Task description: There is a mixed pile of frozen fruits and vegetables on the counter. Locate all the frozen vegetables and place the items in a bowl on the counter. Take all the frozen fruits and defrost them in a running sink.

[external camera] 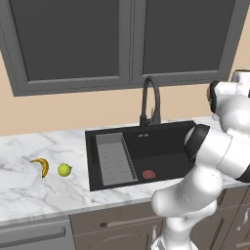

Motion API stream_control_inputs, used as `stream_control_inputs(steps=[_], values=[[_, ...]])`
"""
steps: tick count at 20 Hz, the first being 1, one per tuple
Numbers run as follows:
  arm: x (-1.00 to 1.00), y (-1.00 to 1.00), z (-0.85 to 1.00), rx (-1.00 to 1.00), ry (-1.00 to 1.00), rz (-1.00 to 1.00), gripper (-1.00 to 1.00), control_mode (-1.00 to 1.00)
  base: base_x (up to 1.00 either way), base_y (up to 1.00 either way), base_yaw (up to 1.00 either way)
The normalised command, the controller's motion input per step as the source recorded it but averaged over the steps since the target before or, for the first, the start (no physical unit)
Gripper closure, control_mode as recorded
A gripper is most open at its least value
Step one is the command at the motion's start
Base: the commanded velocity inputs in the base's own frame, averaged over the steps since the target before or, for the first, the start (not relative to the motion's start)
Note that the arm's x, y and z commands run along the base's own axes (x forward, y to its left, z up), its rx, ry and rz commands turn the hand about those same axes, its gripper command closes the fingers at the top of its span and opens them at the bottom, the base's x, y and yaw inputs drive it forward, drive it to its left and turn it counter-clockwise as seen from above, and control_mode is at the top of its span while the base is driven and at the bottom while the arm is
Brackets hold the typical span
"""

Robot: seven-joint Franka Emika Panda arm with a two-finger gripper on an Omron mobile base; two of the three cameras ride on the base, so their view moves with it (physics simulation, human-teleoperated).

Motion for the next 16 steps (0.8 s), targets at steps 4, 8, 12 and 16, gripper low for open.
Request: stream_control_inputs(steps=[4, 8, 12, 16], values=[[0.04, 0.62, -0.07, -0.04, 0.0, 0.0, -1.0, -1.0, 0.0, 0.0, 0.0], [0.03, 0.62, -0.04, -0.06, -0.01, 0.02, -1.0, -1.0, 0.0, 0.0, 0.0], [0.0, 0.54, -0.02, -0.06, -0.02, 0.02, -1.0, -1.0, 0.0, 0.0, 0.0], [0.0, 0.54, -0.01, -0.06, -0.01, 0.01, -1.0, -1.0, 0.0, 0.0, 0.0]])
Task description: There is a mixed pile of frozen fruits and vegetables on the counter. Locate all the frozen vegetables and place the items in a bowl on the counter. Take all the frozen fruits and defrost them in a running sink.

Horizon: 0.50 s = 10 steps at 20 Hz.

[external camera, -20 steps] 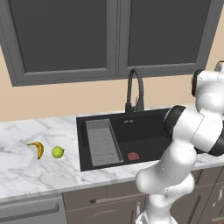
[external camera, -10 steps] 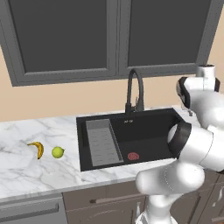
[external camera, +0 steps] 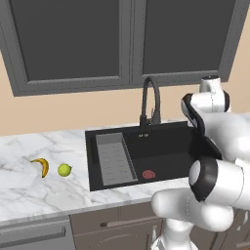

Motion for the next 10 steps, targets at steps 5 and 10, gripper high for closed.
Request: stream_control_inputs(steps=[5, 10], values=[[-0.17, 0.38, -0.04, -0.04, 0.0, 0.02, -1.0, -1.0, 0.0, 0.0, 0.0], [-0.28, 0.24, -0.07, -0.01, 0.0, 0.04, -1.0, -1.0, 0.0, 0.0, 0.0]])
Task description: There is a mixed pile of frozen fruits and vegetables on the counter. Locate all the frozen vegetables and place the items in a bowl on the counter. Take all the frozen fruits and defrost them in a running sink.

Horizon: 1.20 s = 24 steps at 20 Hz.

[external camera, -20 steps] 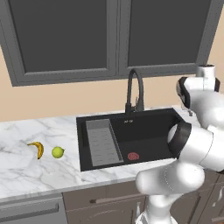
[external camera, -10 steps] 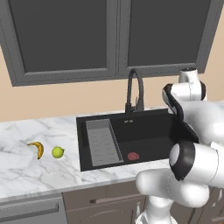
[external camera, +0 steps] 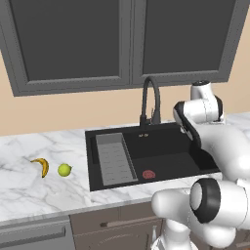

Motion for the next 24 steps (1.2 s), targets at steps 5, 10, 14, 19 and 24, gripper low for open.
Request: stream_control_inputs(steps=[5, 10, 14, 19, 24], values=[[-0.1, 0.02, -0.08, 0.03, 0.02, 0.01, -1.0, -1.0, 0.0, 0.0, 0.0], [0.01, 0.37, 0.0, 0.01, 0.08, 0.14, -1.0, -1.0, 0.0, 0.0, 0.0], [0.0, 0.33, 0.01, 0.02, 0.12, 0.16, -1.0, -1.0, 0.0, 0.0, 0.0], [0.0, 0.46, 0.0, 0.0, 0.1, 0.11, -1.0, -1.0, 0.0, 0.0, 0.0], [-0.01, 0.42, 0.0, 0.04, 0.08, 0.11, -1.0, -1.0, 0.0, 0.0, 0.0]])
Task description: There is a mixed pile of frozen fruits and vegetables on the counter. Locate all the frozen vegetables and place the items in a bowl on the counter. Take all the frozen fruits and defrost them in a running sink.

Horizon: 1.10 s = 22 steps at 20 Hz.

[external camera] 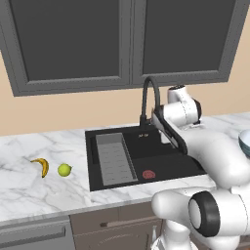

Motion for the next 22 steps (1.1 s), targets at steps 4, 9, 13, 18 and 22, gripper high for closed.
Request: stream_control_inputs(steps=[4, 9, 13, 18, 22], values=[[-0.02, 0.3, 0.0, 0.13, 0.02, 0.06, -1.0, -1.0, 0.0, 0.0, 0.0], [-0.01, 0.31, -0.08, 0.13, 0.05, 0.07, -1.0, -1.0, 0.0, 0.0, 0.0], [-0.11, 0.41, -0.12, 0.04, 0.01, 0.11, -1.0, -1.0, 0.0, 0.0, 0.0], [-0.13, 0.43, -0.04, 0.05, 0.04, 0.09, -1.0, -1.0, 0.0, 0.0, 0.0], [-0.2, 0.51, -0.09, 0.01, 0.0, 0.05, -1.0, -1.0, 0.0, 0.0, 0.0]])
